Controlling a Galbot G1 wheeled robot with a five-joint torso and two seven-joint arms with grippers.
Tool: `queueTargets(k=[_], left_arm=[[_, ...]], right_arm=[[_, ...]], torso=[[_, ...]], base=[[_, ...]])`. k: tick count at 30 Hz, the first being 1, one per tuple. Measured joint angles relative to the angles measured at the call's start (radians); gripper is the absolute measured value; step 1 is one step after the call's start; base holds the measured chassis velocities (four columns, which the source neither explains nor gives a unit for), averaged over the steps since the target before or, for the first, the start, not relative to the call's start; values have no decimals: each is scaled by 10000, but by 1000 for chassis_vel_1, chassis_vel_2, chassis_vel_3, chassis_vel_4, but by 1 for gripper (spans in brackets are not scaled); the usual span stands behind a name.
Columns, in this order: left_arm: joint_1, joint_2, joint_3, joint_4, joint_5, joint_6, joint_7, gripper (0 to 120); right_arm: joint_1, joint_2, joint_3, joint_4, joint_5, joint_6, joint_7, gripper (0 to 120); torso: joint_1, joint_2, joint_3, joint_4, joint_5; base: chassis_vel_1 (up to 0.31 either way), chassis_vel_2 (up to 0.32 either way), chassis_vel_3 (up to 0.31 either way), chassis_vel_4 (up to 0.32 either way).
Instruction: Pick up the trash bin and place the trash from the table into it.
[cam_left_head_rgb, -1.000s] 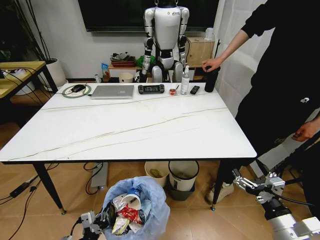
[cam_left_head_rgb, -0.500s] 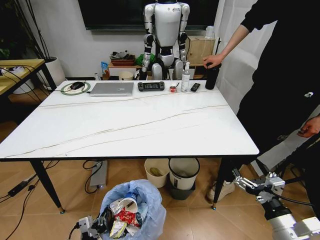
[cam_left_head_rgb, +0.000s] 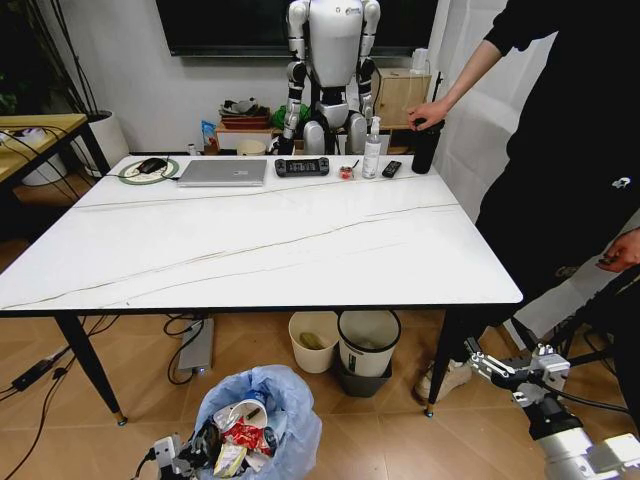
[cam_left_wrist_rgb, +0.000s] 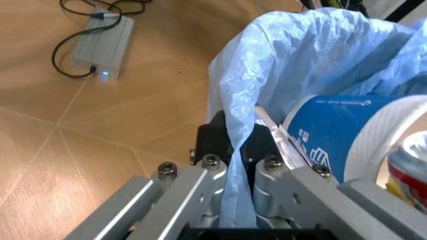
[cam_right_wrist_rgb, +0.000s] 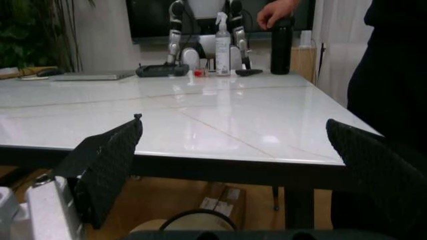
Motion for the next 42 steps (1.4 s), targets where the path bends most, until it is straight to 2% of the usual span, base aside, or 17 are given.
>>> queueTargets(k=[3, 11, 17, 20, 25, 26, 29, 42], left_arm=[[-198, -6, 0, 225, 0, -1, 6, 0], [-1120, -60, 8, 1572, 164, 32, -35, 0], [-2018, -110, 17, 3087, 512, -210, 172, 0], [-2210, -140, -10, 3476, 603, -291, 227, 0], [-2748, -282, -37, 4860, 922, -533, 362, 0], [-2748, -282, -37, 4860, 922, -533, 362, 0], [-3026, -390, -57, 5575, 1098, -697, 416, 0], [-3281, -391, -251, 6084, 1196, -1072, 551, 0]], right_arm=[[0, 0, 0, 0, 0, 0, 0, 100], [0, 0, -1, 1, -1, 0, 1, 100], [0, 0, 0, 1, -1, -1, 1, 100], [0, -1, 0, 1, -1, 0, 1, 100], [1, 0, 0, 1, -1, 0, 1, 100], [1, 0, 0, 1, -1, 0, 1, 100], [0, -1, -1, 1, -1, 0, 1, 100], [0, -1, 0, 1, -1, 0, 1, 100]], torso=[[-47, -112, -69, 0, 1], [-210, -481, -273, 0, -1], [-360, -829, -471, -1, 0], [-393, -909, -516, -1, 0], [-519, -1199, -683, 0, 0], [-519, -1199, -683, 0, 0], [-593, -1375, -783, 1, -1], [-838, -1948, -1114, 0, 1]], base=[[0, 0, 0, 0], [0, 0, 0, 0], [0, 0, 0, 0], [0, 0, 0, 0], [0, 0, 0, 0], [0, 0, 0, 0], [0, 0, 0, 0], [0, 0, 0, 0]])
